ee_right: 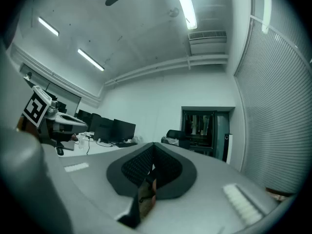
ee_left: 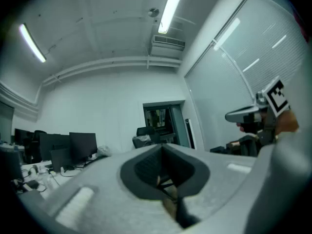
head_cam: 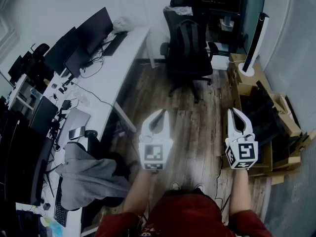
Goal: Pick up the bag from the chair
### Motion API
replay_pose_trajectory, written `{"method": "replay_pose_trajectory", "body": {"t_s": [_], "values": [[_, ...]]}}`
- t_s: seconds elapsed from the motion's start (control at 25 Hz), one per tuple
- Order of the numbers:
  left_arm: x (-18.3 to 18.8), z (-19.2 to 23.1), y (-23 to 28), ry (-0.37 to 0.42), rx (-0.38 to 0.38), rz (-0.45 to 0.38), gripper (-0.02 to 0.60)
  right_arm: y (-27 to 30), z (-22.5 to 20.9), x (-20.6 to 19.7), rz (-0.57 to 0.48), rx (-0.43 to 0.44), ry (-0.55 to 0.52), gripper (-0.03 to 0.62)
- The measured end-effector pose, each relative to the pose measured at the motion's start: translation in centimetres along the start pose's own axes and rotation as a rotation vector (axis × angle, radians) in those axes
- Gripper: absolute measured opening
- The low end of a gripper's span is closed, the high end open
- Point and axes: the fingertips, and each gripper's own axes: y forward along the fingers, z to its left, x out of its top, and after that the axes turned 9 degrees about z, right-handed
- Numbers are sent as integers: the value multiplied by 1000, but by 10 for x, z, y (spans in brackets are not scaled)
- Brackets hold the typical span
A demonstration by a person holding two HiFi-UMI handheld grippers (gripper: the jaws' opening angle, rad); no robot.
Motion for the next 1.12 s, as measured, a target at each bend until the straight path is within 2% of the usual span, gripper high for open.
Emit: {"method": "replay_pose_trajectory", "body": {"t_s": [0.28,0.48,0.76,1.12], "values": [[-6,31,5,-23,-5,-19,-2,23,24,4,-3,-15,-7,0],[-13,35,9,-15,-24,-33,-2,25,34,2,-9,-36,-4,-2],[-21,44,21,-68,-43,-19,-2,39,23,-8,2,-82,33,-2],[-27,55,80,-17,-39,2,-2,88,-5,-18,2,-86,16,-1]]}}
